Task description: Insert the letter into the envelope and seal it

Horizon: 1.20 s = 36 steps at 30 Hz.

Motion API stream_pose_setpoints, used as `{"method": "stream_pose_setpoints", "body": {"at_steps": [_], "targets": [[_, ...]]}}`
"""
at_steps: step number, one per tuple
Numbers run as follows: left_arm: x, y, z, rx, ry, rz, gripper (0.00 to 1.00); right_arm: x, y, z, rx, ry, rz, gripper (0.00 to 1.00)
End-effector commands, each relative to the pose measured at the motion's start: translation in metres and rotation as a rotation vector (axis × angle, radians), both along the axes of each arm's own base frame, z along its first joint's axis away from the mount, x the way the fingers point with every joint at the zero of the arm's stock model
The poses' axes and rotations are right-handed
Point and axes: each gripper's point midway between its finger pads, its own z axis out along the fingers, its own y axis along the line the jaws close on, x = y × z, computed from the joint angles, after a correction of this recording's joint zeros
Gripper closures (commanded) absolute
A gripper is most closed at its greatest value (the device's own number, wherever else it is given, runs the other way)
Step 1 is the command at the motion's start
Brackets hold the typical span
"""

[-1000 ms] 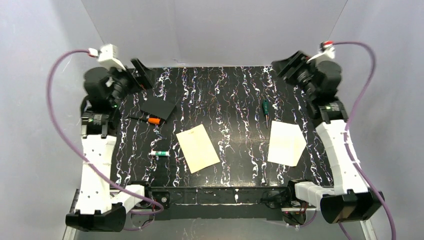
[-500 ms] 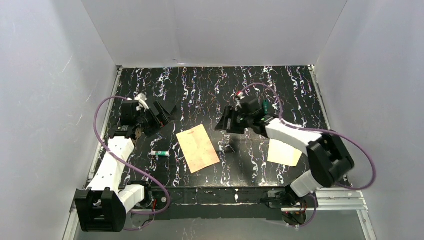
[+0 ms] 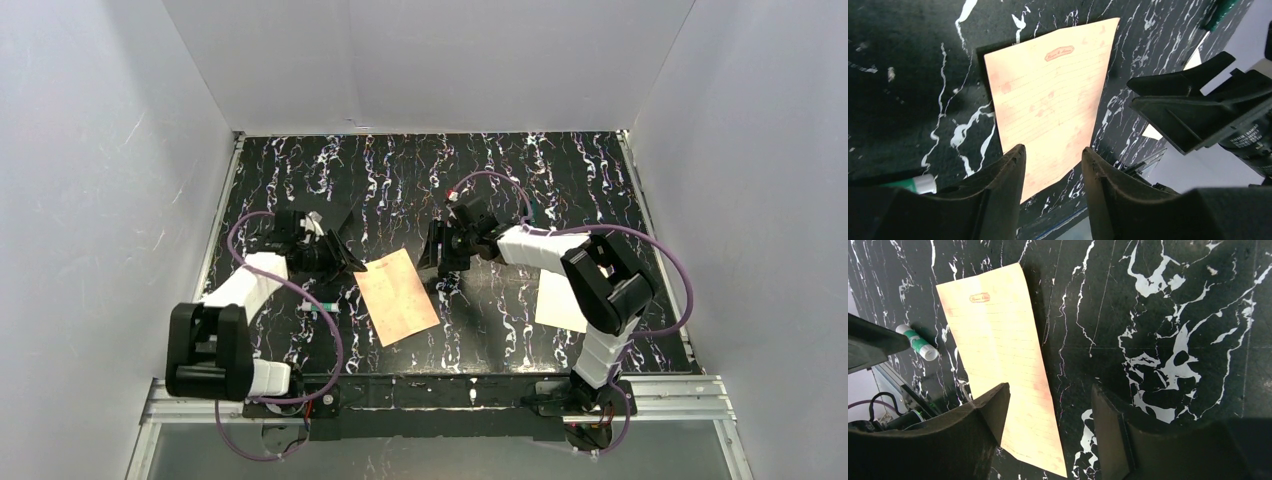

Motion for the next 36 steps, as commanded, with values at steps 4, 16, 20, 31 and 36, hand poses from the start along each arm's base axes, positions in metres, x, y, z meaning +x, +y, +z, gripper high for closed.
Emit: {"method": "stream_pose_setpoints", "body": {"at_steps": [4, 16, 20, 31, 36], "targets": [[0.026, -0.03, 0.007, -0.038, -0.06, -0.105, 0.59, -0.019, -0.016, 0.001, -0.023, 0.07, -0.054, 0.32], [0.051, -0.032, -0.05, 0.088, -0.042, -0.032, 0.71, -0.092, -0.059, -0.012, -0.018, 0.275, -0.227, 0.3], [0.033, -0.025, -0.064, 0.118, 0.062, 0.018, 0.76, -0.11, -0.063, -0.019, 0.002, 0.299, -0.227, 0.3], [-0.039, -0.019, -0.099, 0.203, 0.375, 0.2, 0.81, -0.151, -0.047, -0.034, 0.067, 0.36, -0.223, 0.28], [-0.052, -0.011, -0.099, 0.239, 0.443, 0.26, 0.82, -0.147, -0.056, -0.021, 0.097, 0.256, -0.342, 0.29]]}}
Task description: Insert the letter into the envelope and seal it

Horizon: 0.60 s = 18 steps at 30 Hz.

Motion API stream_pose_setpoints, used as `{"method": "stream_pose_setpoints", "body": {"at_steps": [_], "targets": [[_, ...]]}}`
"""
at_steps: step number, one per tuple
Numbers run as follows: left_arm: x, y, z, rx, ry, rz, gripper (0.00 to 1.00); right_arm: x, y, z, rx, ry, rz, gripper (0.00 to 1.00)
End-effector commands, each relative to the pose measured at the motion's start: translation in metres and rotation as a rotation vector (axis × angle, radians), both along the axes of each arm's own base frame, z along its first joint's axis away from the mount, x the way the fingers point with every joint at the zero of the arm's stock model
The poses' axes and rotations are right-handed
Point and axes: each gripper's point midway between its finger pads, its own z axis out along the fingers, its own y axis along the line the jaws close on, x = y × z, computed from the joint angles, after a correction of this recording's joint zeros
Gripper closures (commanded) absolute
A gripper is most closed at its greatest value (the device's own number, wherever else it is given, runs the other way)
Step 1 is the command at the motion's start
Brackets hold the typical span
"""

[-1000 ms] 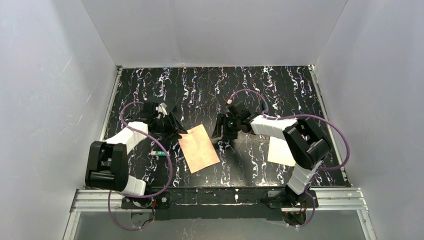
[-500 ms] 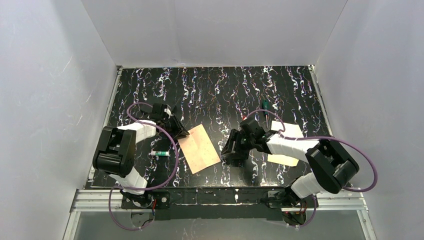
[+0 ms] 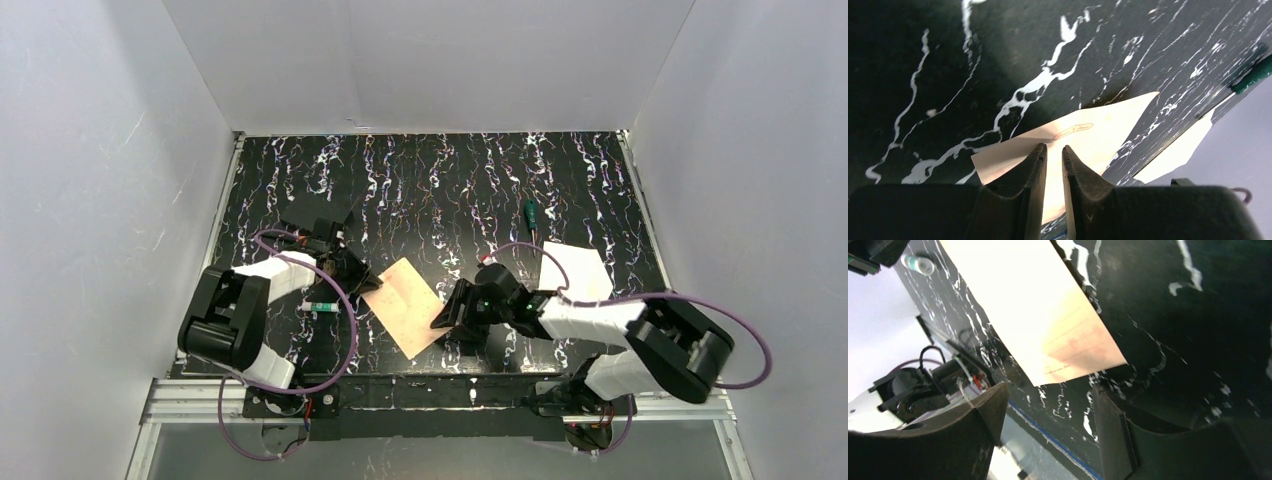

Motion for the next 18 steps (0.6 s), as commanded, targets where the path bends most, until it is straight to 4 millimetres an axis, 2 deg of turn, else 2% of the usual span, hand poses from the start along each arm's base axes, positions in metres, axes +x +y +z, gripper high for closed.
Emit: {"method": "stream_pose_setpoints", "body": {"at_steps": [1, 4, 6, 9, 14, 18], "targets": [[-0.057, 0.031, -0.032, 0.162, 0.247, 0.082, 0.82, 0.007, -0.028, -0.003, -0.052, -0.088, -0.204, 0.29], [-0.061, 0.032, -0.026, 0.152, 0.256, 0.111, 0.82, 0.015, -0.048, 0.004, 0.026, -0.15, -0.351, 0.26], [-0.064, 0.029, -0.024, 0.126, 0.269, 0.139, 0.81, 0.014, -0.055, 0.006, 0.058, -0.159, -0.385, 0.26], [-0.072, 0.023, -0.024, 0.064, 0.311, 0.197, 0.81, 0.005, -0.06, -0.002, 0.033, -0.116, -0.378, 0.25], [-0.078, 0.007, -0.023, -0.057, 0.389, 0.281, 0.82, -0.01, -0.05, -0.018, -0.024, 0.005, -0.313, 0.26], [-0.078, 0.003, -0.022, -0.085, 0.422, 0.312, 0.82, -0.018, -0.037, -0.026, -0.033, 0.076, -0.258, 0.27]]}}
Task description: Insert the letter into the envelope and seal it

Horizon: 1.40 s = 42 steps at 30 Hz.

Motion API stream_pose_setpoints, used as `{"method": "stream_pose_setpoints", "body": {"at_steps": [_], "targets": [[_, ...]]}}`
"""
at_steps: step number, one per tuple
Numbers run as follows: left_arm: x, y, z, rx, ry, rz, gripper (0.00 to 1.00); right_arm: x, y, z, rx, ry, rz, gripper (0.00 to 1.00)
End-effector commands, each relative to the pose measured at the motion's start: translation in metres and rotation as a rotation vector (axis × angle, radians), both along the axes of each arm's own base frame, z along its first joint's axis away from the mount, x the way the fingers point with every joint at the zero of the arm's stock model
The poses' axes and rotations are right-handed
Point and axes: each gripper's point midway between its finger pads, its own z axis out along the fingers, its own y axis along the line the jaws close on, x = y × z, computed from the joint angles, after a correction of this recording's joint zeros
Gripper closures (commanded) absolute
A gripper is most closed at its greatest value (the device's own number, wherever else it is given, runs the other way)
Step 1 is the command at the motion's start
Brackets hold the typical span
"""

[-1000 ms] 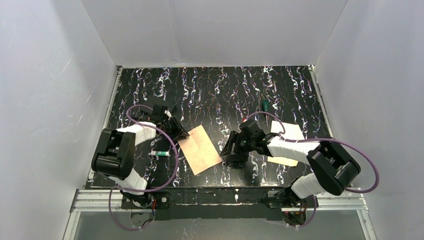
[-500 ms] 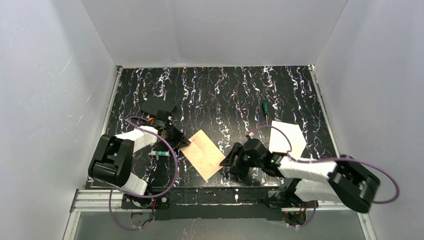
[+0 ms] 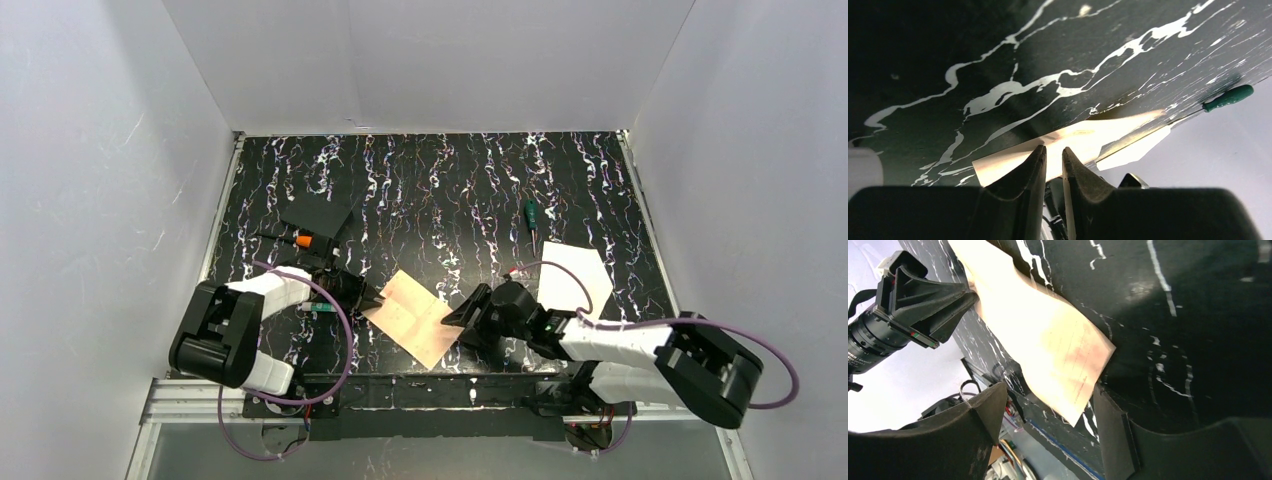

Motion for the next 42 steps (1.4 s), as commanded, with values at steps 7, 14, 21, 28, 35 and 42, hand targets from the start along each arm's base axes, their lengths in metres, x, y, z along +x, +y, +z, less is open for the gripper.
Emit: {"method": "stream_pose_setpoints", "body": {"at_steps": [7, 14, 21, 28, 35, 42], "targets": [[-0.033, 0.004, -0.022, 0.022, 0.22, 0.052, 0.82, 0.005, 0.018, -0.005, 0.067, 0.002, 0.011, 0.29], [-0.032, 0.007, -0.024, 0.044, 0.22, 0.036, 0.82, 0.026, 0.027, 0.038, 0.184, -0.221, 0.007, 0.25], [-0.028, 0.01, -0.025, 0.071, 0.204, 0.036, 0.82, 0.044, 0.03, 0.057, 0.177, -0.342, -0.018, 0.13], [-0.021, 0.009, -0.026, 0.081, 0.193, 0.009, 0.82, 0.049, 0.025, 0.044, 0.125, -0.308, -0.055, 0.14], [-0.018, 0.008, -0.024, 0.084, 0.173, -0.011, 0.82, 0.044, 0.027, 0.034, 0.082, -0.253, -0.034, 0.51], [0.009, 0.011, 0.016, 0.106, -0.053, -0.078, 0.63, 0.066, 0.013, 0.06, 0.021, -0.368, -0.112, 0.99]]}}
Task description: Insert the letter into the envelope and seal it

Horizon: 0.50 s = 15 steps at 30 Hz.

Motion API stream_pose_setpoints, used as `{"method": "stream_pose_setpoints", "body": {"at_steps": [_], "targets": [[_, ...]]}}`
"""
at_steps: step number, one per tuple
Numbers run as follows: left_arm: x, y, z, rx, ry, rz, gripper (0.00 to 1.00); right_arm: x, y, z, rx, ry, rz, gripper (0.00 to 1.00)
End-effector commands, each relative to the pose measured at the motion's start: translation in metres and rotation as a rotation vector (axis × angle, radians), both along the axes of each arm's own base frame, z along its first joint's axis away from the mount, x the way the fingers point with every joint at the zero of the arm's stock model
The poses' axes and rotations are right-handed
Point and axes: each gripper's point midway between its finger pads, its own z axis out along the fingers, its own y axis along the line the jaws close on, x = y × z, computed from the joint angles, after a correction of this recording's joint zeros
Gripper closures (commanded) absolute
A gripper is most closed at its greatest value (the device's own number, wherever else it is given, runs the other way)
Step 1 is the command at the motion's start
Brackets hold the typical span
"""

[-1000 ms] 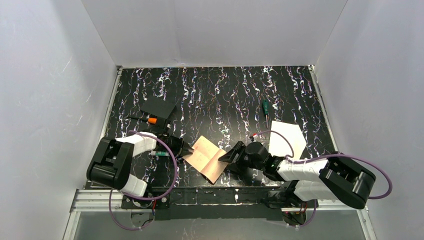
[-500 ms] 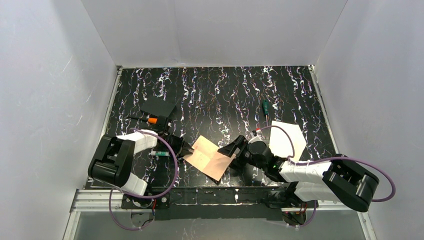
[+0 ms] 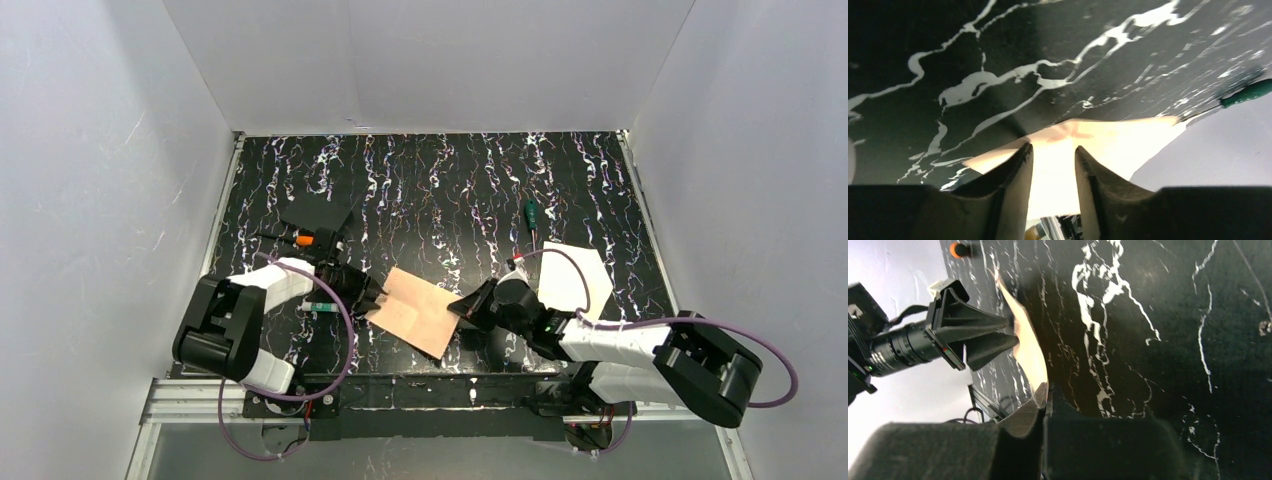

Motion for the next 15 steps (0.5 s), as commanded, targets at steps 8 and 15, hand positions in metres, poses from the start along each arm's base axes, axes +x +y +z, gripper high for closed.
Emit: {"method": "stream_pose_setpoints", "body": {"at_steps": [8, 15], "targets": [[0.054, 0.044, 0.133, 0.313, -0.536, -0.328, 0.35, 0.069, 0.004, 0.109, -0.332, -0.386, 0.187, 0.99], [0.07, 0.039, 0.246, 0.391, -1.035, -0.615, 0.3, 0.115, 0.011, 0.208, -0.473, -0.706, 0.547, 0.99]]}}
